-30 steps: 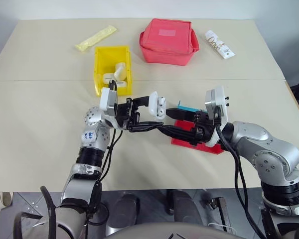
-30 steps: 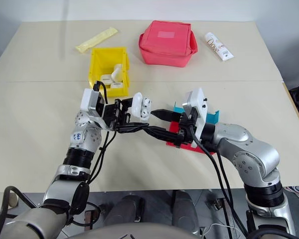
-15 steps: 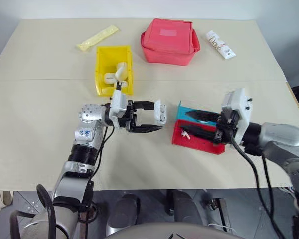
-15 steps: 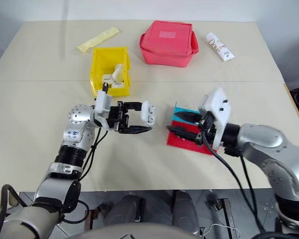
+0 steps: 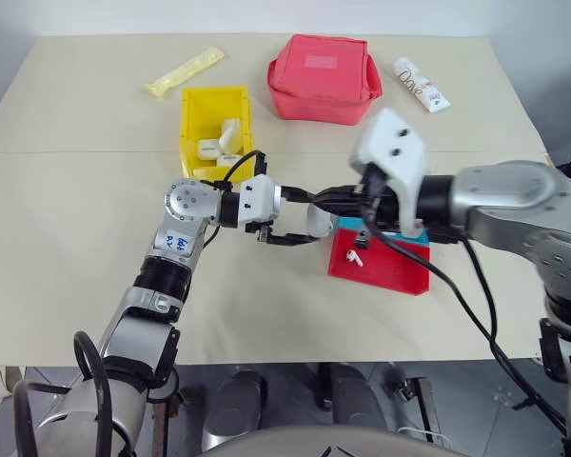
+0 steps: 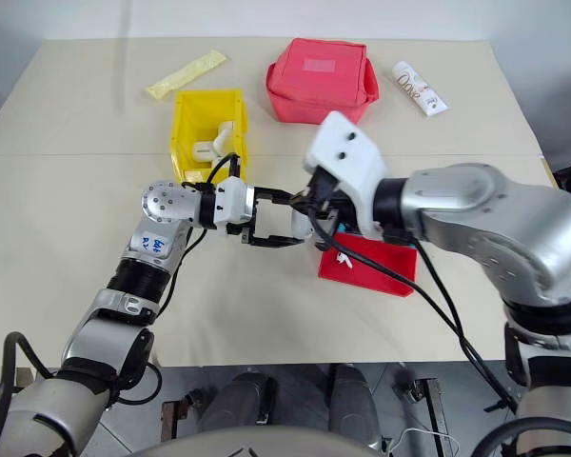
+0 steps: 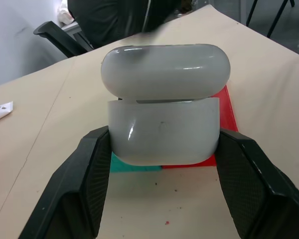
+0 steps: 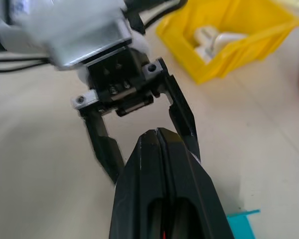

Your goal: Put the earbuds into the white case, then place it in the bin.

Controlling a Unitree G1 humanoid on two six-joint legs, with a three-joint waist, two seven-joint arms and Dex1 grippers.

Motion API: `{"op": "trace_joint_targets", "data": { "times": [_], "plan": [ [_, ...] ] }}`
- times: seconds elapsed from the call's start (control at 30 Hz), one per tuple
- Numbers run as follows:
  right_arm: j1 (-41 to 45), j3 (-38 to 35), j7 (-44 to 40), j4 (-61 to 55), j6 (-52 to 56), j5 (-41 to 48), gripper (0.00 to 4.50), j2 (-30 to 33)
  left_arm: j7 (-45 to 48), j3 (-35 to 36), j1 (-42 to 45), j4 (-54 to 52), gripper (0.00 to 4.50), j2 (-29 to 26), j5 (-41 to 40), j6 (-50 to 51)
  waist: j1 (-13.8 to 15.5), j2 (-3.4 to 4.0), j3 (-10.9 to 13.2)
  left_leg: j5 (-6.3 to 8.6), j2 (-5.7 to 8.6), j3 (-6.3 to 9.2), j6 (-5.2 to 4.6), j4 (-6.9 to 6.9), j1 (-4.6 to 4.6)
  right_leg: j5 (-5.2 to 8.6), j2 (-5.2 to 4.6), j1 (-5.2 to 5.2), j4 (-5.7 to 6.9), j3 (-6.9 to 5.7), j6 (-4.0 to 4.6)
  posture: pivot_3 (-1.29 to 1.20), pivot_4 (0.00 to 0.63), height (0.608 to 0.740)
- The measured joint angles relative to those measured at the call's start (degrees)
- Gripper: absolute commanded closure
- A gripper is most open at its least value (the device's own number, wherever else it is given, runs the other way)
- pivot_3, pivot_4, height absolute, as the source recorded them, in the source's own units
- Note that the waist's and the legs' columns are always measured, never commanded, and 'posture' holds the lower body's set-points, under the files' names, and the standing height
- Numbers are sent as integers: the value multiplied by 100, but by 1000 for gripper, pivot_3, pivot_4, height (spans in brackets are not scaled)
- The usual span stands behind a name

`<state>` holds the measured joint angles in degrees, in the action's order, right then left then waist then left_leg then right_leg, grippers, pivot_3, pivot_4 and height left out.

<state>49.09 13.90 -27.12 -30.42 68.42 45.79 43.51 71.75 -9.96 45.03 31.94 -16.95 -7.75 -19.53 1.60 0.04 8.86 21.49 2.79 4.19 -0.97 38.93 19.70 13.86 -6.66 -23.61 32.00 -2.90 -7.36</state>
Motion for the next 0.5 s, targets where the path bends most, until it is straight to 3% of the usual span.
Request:
{"op": "trace_joint_targets", "data": {
  "times": [0.13,0.23,0.5],
  "plan": [
    [-7,86,-173,99,-35,-214,4464,9,-1,-10,0,33,1756,11,7,0,-7,0,0,-1,6,1,-3,4,12,-3,-1,-10,0,-1,-5,0,150,740],
    [-400,-142,-358,-147,-52,-239,4464,391,-3,18,0,33,1756,-14,-16,13,18,-2,-1,-2,6,8,-3,10,19,-4,-1,-9,0,-9,-5,0,150,740],
    [-1770,-1416,-602,-514,-182,-194,4464,1012,-189,331,-9,-41,1756,-115,-318,239,14,-3,-2,-3,6,6,-5,11,19,-9,-2,-7,-4,-7,-13,0,150,740]
  ]
}}
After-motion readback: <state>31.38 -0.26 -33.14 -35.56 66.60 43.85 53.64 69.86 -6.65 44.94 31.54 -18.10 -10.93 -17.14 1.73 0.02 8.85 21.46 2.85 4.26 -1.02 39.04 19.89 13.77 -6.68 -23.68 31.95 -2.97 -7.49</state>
